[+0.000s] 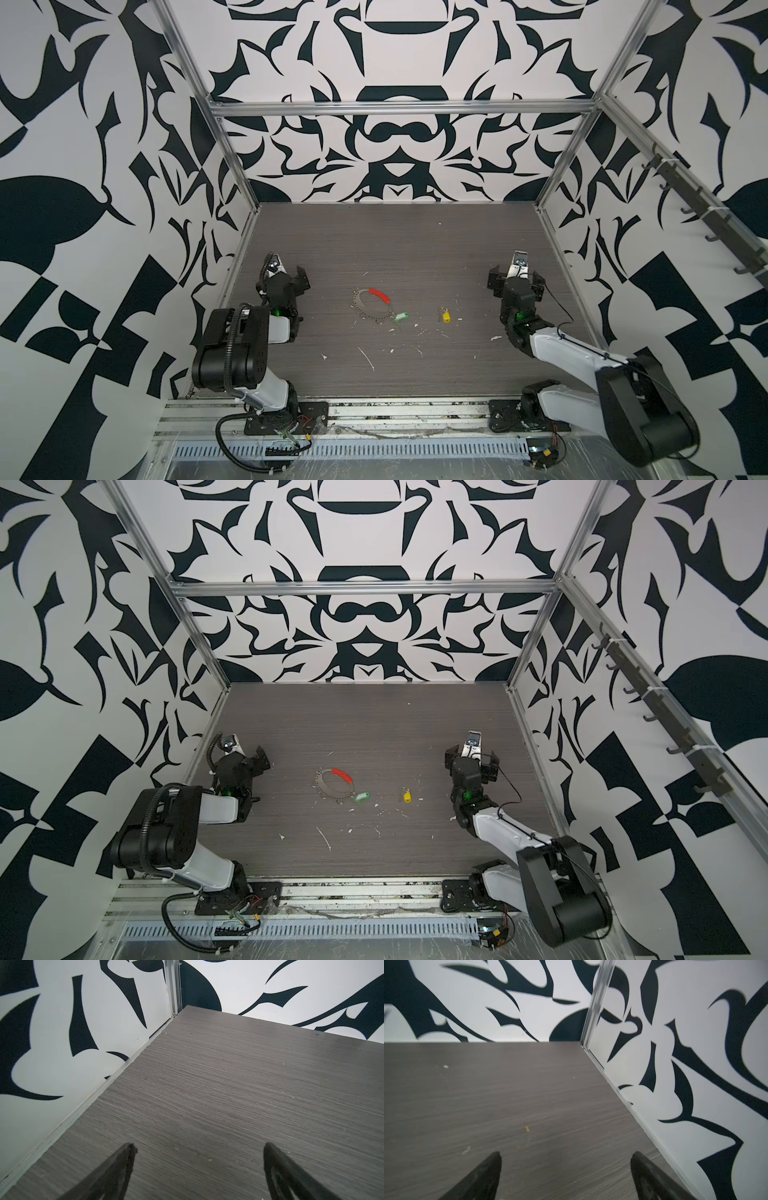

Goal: Remove the keys from the keyring

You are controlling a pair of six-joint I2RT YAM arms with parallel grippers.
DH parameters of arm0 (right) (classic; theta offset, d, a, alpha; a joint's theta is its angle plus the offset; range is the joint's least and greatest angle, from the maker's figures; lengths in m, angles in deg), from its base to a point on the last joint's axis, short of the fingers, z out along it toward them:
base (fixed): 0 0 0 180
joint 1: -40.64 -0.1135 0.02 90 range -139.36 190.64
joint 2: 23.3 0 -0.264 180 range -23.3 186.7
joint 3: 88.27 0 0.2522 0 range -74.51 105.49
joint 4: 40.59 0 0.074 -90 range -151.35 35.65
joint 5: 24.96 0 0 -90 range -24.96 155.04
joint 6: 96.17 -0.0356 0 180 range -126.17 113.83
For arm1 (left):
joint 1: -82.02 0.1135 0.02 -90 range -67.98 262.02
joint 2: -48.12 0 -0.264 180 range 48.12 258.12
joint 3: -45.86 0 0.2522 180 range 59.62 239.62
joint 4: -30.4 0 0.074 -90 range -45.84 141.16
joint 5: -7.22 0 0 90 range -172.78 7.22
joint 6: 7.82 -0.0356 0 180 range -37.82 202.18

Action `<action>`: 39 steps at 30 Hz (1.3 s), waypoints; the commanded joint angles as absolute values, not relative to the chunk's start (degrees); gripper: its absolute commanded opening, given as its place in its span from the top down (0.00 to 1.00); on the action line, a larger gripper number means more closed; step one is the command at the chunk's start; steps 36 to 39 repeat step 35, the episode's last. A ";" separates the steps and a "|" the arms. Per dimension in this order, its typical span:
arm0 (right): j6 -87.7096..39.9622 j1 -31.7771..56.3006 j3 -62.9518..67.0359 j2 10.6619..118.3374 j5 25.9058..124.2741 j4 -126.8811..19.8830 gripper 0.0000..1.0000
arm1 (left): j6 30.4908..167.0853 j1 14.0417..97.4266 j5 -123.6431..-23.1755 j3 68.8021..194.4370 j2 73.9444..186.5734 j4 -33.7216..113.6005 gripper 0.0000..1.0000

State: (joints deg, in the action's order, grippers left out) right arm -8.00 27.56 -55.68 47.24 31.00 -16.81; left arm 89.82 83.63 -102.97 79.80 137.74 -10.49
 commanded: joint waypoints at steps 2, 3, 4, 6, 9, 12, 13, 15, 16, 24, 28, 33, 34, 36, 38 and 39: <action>-7.45 30.86 -57.66 55.44 39.34 -3.74 0.01 | 89.82 83.65 -102.84 79.57 137.83 -12.35 0.01; -7.63 31.30 -57.85 57.93 39.59 -1.05 0.01 | 89.77 83.69 -102.74 79.62 137.83 -12.43 0.01; -7.75 31.81 -57.84 60.71 40.16 1.39 0.01 | 89.78 83.69 -102.82 79.57 137.86 -12.35 0.01; -8.20 32.35 -57.82 65.12 40.78 5.20 0.01 | 89.82 83.64 -102.82 79.57 137.78 -12.37 0.01; -8.29 32.61 -55.74 65.83 41.04 1.86 0.01 | 89.76 83.56 -102.82 79.57 137.89 -12.35 0.01; -8.38 33.33 -55.58 66.43 41.68 2.20 0.01 | 89.73 83.60 -102.86 79.67 137.94 -12.35 0.01; -8.54 33.34 -55.56 66.05 41.40 1.34 0.01 | 89.69 83.58 -102.82 79.66 137.92 -12.27 0.01; -8.85 33.32 -55.59 65.64 40.67 0.65 0.01 | 89.74 83.59 -102.82 79.66 137.90 -12.29 0.01; -8.81 33.30 -55.61 65.78 40.52 0.96 0.00 | 89.73 83.61 -102.82 79.67 137.86 -12.27 0.01; -8.72 33.28 -55.59 65.98 40.53 1.11 0.00 | 89.74 83.60 -102.82 79.70 137.92 -12.25 0.01; -8.81 33.29 -55.54 66.17 40.56 1.37 0.00 | 89.73 83.57 -102.82 79.63 137.86 -12.35 0.01; -8.81 33.32 -55.29 66.31 40.69 1.02 0.00 | 89.73 83.55 -102.82 79.61 137.89 -12.35 0.01; -8.83 33.29 -55.58 66.18 40.61 1.25 0.00 | 89.70 83.58 -102.82 79.62 137.93 -12.34 0.01; -8.79 33.27 -55.70 66.00 40.69 1.45 0.00 | 89.73 83.60 -102.82 79.62 137.92 -12.29 0.01; -8.79 33.27 -55.70 66.00 40.69 1.45 0.00 | 89.73 83.60 -102.82 79.62 137.92 -12.29 0.01; -8.79 33.27 -55.70 66.00 40.69 1.45 0.00 | 89.73 83.60 -102.82 79.62 137.92 -12.29 0.01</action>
